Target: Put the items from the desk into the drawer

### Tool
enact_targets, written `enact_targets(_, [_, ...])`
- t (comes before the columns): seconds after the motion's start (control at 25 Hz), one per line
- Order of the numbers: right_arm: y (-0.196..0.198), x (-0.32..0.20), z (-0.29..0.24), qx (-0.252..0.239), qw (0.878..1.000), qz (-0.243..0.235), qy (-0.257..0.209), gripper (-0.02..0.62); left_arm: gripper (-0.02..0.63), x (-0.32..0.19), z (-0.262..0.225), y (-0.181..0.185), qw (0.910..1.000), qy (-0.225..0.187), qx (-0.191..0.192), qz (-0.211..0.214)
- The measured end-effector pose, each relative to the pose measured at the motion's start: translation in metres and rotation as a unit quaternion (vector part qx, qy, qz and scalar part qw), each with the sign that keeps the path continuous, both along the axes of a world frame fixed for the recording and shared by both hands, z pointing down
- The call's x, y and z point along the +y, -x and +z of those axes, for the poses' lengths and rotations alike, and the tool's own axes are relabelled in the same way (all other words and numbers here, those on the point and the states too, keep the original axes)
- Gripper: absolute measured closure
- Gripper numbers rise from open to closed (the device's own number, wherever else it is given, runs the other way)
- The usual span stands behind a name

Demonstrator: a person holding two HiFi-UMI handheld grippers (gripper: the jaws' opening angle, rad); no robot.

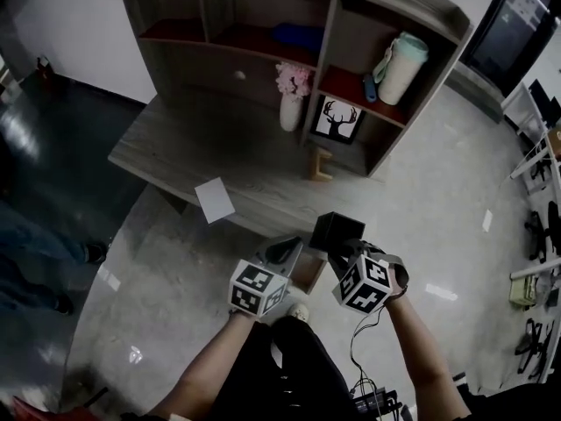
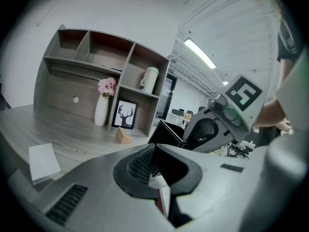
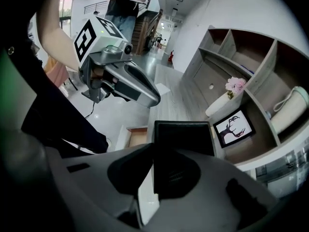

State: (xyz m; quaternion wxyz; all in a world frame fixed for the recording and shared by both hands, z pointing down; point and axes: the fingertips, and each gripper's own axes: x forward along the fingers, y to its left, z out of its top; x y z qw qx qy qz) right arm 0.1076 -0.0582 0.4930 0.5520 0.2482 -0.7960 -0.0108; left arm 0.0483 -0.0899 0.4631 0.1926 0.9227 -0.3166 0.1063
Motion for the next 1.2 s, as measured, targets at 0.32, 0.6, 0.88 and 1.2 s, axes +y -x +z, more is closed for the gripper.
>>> enact_targets(0.32, [0.061, 0.039, 0.019, 0.01, 0.999, 0.027, -0.014, 0.552, 0.594, 0.022, 0.024, 0.066, 0.9994, 0.005, -0.009, -0.033])
enact_targets(0.6, [0.103, 0.06, 0.05, 0.03, 0.998, 0.051, -0.026, 0.552, 0.594, 0.03, 0.048, 0.102, 0.9987, -0.006, -0.022, -0.046])
enact_targets(0.88, [0.124, 0.071, 0.102, 0.054, 0.997, 0.059, -0.021, 0.552, 0.594, 0.029, 0.081, 0.121, 0.9982, -0.004, -0.024, -0.054])
enact_targets(1.2, [0.131, 0.057, 0.17, 0.075, 0.994, 0.072, -0.034, 0.552, 0.594, 0.02, 0.14, 0.12, 0.9984, 0.009, -0.014, -0.054])
